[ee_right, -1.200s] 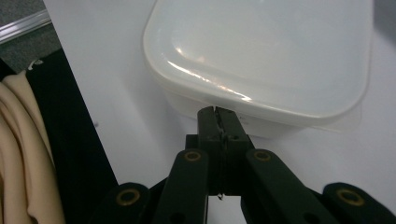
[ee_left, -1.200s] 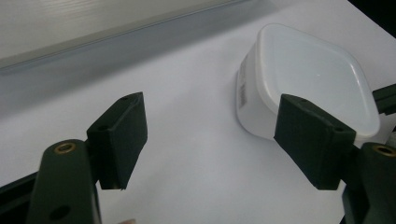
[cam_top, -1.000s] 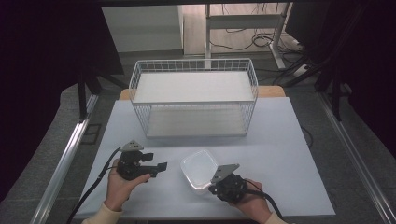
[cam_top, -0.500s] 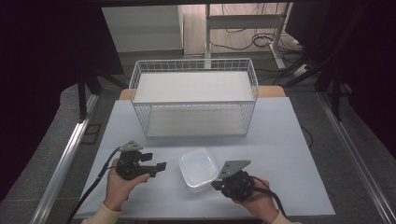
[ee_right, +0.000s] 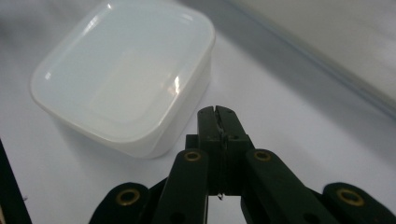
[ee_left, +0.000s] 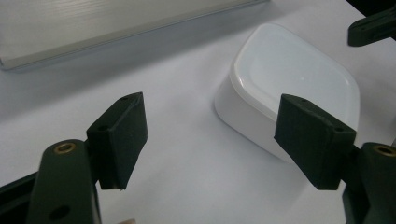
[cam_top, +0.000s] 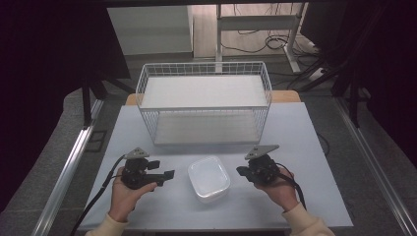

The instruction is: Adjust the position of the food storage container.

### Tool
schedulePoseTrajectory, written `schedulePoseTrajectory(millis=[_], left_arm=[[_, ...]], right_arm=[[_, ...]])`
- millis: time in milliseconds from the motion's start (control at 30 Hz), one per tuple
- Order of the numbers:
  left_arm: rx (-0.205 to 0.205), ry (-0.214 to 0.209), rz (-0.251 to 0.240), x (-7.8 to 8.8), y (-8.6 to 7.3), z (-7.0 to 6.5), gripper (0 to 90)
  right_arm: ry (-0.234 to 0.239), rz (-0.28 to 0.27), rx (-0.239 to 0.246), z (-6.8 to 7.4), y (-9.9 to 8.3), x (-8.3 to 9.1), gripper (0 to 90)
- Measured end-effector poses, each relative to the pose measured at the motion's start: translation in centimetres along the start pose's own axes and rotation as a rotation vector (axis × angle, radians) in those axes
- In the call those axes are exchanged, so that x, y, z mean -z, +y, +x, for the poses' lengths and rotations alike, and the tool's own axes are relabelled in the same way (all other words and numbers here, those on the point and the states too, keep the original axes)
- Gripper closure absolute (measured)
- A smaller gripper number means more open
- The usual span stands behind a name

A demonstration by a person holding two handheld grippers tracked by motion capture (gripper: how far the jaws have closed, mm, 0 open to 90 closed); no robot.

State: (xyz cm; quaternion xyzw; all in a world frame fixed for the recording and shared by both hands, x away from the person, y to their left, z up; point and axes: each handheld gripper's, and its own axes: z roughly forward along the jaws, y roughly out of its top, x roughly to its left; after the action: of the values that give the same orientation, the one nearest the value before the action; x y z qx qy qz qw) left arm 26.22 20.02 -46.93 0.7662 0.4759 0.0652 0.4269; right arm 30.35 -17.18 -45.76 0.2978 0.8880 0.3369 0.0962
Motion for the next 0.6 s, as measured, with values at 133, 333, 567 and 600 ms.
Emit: schedulePoseTrajectory(millis=[133, 333, 567, 600], left_arm=[[-0.002, -0.003, 0.007, -0.2, 0.0, 0.0, 25.0], [-0.005, -0.006, 0.011, -0.2, -0.1, 0.0, 25.0], [-0.006, -0.002, 0.011, -0.2, -0.1, 0.1, 24.9], [-0.006, -0.003, 0.012, -0.2, -0.1, 0.1, 24.9]], right_arm=[[0.01, 0.03, 0.006, 0.2, -0.6, -0.9, 89.9], [0.021, 0.057, 0.018, 0.7, -1.0, -1.8, 89.8], [0.04, 0.067, 0.042, 1.6, -1.1, -2.7, 89.8], [0.036, 0.07, 0.043, 1.7, -1.1, -2.7, 89.9]])
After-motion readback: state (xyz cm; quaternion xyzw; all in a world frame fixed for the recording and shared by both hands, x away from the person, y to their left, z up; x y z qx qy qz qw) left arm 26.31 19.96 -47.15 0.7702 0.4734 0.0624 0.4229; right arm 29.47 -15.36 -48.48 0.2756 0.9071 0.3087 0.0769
